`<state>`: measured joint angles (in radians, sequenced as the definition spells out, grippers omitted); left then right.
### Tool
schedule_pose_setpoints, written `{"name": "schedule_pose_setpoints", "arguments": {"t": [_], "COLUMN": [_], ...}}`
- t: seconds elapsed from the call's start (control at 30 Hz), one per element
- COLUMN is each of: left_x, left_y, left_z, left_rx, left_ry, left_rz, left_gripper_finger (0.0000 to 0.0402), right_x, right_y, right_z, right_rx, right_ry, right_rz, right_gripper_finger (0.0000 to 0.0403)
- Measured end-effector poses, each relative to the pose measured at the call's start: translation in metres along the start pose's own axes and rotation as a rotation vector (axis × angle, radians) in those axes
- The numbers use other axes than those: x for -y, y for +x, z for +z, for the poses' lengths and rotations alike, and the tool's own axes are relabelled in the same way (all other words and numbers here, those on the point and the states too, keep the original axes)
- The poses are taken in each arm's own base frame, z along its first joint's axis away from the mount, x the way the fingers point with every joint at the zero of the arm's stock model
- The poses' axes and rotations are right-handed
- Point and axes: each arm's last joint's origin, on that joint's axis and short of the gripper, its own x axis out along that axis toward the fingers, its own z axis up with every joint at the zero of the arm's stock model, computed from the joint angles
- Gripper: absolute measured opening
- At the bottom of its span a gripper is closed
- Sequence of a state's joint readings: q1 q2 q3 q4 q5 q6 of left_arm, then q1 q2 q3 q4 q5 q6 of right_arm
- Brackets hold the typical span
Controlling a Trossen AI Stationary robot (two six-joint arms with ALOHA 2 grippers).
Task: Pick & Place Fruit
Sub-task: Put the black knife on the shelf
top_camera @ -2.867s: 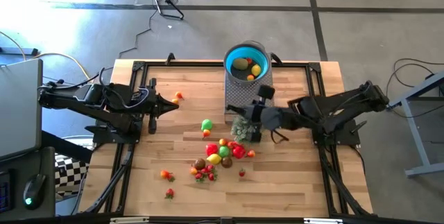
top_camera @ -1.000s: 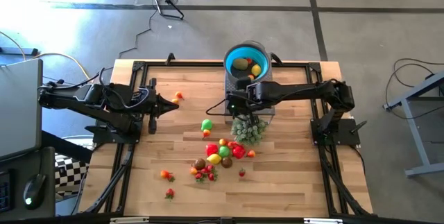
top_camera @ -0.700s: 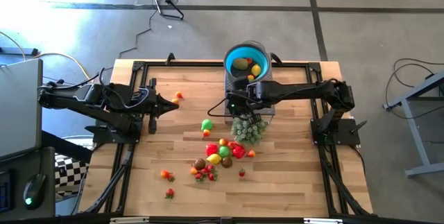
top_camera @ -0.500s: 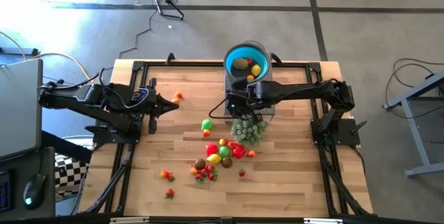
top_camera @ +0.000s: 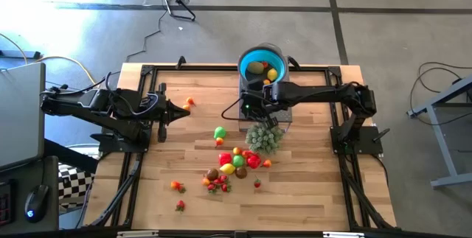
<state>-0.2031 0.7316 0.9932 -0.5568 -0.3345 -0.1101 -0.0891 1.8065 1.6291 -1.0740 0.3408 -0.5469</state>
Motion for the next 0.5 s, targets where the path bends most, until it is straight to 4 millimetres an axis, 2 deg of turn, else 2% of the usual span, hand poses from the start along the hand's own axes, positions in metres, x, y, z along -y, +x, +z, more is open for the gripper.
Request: {"name": "schedule_pose_setpoints", "arguments": {"t": [0.23, 0.5], "left_x": [0.0, 0.0], "left_y": [0.0, 0.0001], "left_z": [0.0, 0.0], "left_rx": [0.0, 0.0], "left_ry": [-0.003, -0.003], "left_rz": [0.0, 0.0], "left_gripper_finger": [0.0, 0.0], "right_x": [0.0047, 0.0045], "right_y": [0.0022, 0.0021], "right_z": [-0.0031, -0.0027], "right_rx": [0.005, 0.011], "right_ry": [0.017, 0.022], "right_rz": [0.019, 0.024], "right_gripper_finger": [0.0071, 0.0113]}}
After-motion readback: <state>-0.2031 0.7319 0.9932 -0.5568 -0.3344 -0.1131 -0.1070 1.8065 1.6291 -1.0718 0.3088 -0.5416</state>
